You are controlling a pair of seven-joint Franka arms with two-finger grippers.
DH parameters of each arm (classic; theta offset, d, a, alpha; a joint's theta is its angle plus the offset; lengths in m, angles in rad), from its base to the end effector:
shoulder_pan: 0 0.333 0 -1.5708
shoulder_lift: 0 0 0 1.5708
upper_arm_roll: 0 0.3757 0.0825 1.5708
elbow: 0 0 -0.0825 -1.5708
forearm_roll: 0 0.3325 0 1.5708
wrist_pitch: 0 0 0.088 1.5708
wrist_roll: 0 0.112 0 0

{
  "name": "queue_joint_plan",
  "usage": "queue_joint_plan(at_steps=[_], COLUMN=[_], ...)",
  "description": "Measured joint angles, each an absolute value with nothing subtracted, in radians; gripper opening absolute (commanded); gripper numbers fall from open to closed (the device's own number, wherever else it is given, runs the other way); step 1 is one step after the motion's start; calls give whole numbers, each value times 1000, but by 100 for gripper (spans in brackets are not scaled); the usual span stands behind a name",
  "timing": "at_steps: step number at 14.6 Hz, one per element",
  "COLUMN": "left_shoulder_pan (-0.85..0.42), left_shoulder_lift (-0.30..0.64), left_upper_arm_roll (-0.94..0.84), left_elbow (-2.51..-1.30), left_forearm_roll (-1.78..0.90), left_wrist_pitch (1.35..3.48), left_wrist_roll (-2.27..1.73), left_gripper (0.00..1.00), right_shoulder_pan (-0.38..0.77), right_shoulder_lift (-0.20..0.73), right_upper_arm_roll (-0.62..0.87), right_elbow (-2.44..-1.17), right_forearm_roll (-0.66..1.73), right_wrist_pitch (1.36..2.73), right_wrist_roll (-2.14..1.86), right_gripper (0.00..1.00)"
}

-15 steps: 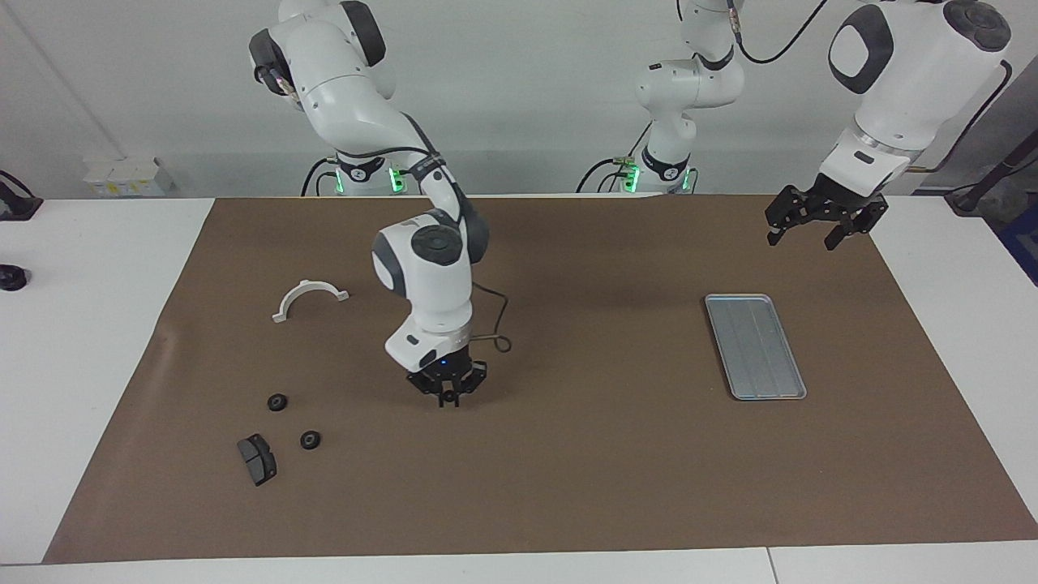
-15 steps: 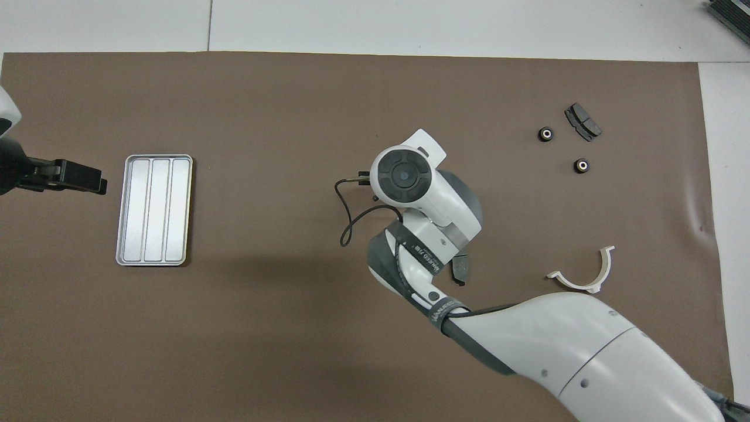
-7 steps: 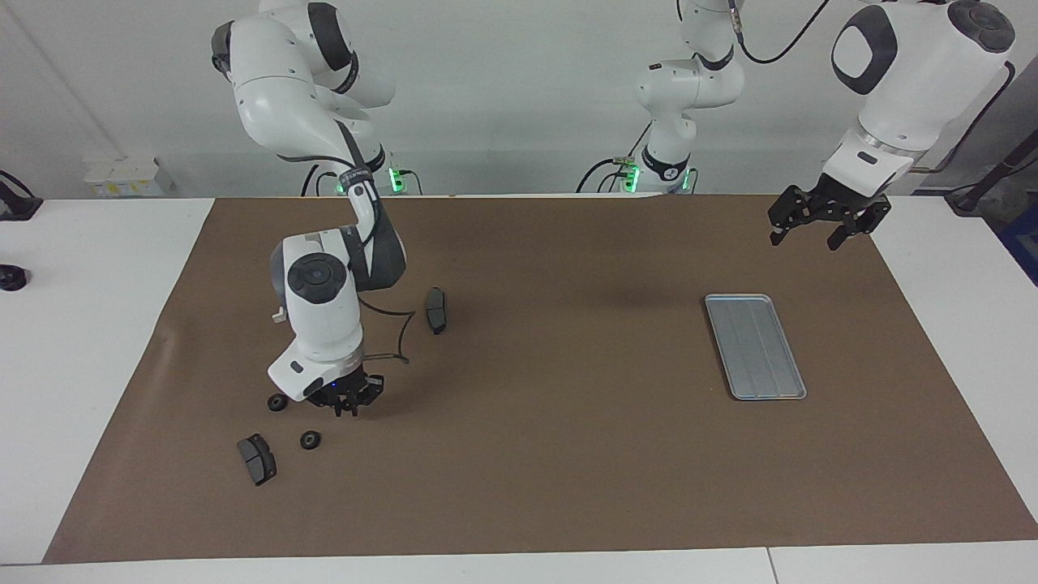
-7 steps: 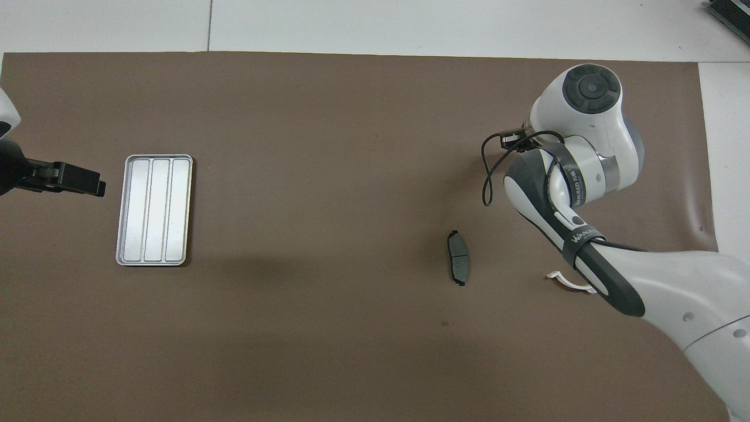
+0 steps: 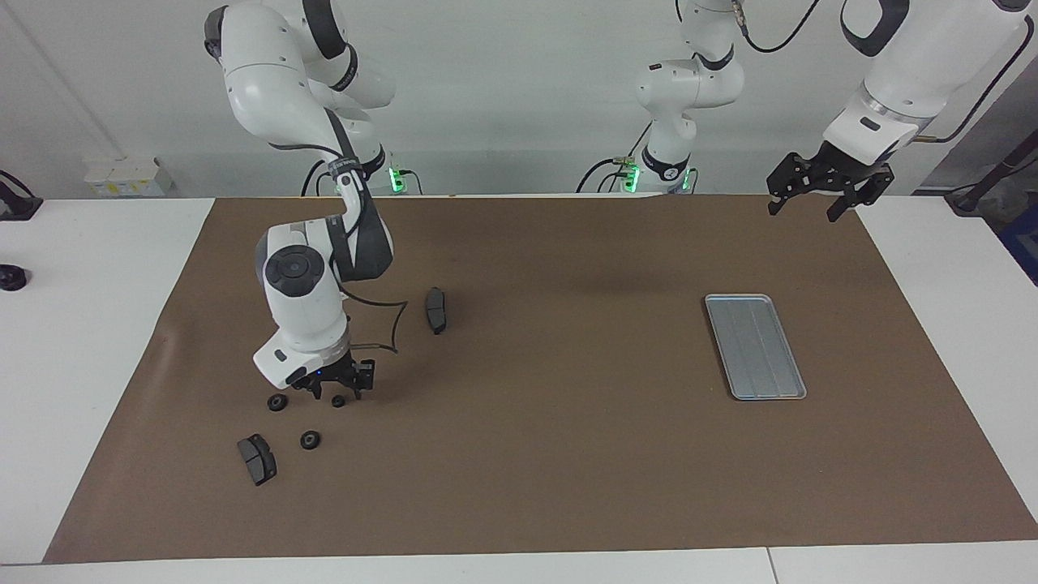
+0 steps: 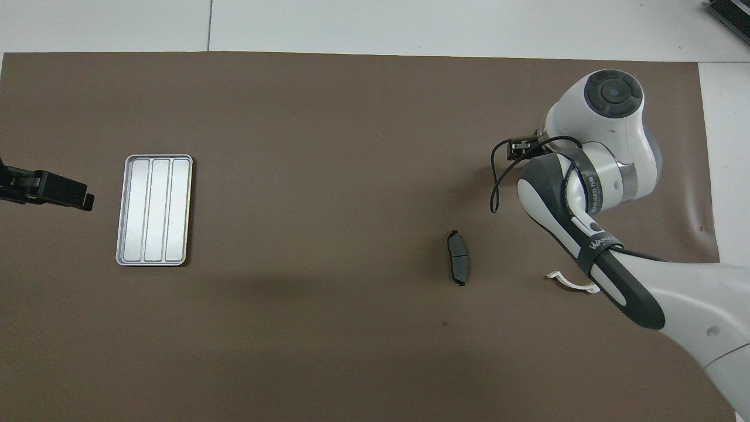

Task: Place bearing gear from tray to pile

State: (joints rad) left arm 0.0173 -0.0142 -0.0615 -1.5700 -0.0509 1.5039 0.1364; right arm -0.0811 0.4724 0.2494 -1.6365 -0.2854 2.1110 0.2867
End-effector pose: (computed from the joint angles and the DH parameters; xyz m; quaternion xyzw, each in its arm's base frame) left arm 0.4897 -0.0279 0.6810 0.9952 -0.0911 -0.0248 0.0262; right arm 0.6572 0.0687 0.4265 0.9977 -0.0004 0.0252 0.0627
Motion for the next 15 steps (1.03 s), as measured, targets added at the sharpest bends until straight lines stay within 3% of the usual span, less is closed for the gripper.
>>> queue_joint_plan(at_steps=[8, 15], left_shoulder_pan=[28, 27], left_shoulder_lift=[-15, -17], left_upper_arm_roll=[-69, -78], left_elbow=[-1573, -1574], left_forearm_roll=[-48, -48], left_wrist_pitch=[1504, 1502], left_wrist_roll=[135, 135], left_gripper=[100, 100], right_shoulder_pan=[-82, -80], right_shoulder_lift=[205, 46], right_upper_arm_roll=[255, 256], right_elbow=[-1545, -1562], right_forearm_roll=[-128, -63], right_wrist_pitch=[1751, 1626], right_wrist_roll=[286, 285], right_gripper=[100, 100])
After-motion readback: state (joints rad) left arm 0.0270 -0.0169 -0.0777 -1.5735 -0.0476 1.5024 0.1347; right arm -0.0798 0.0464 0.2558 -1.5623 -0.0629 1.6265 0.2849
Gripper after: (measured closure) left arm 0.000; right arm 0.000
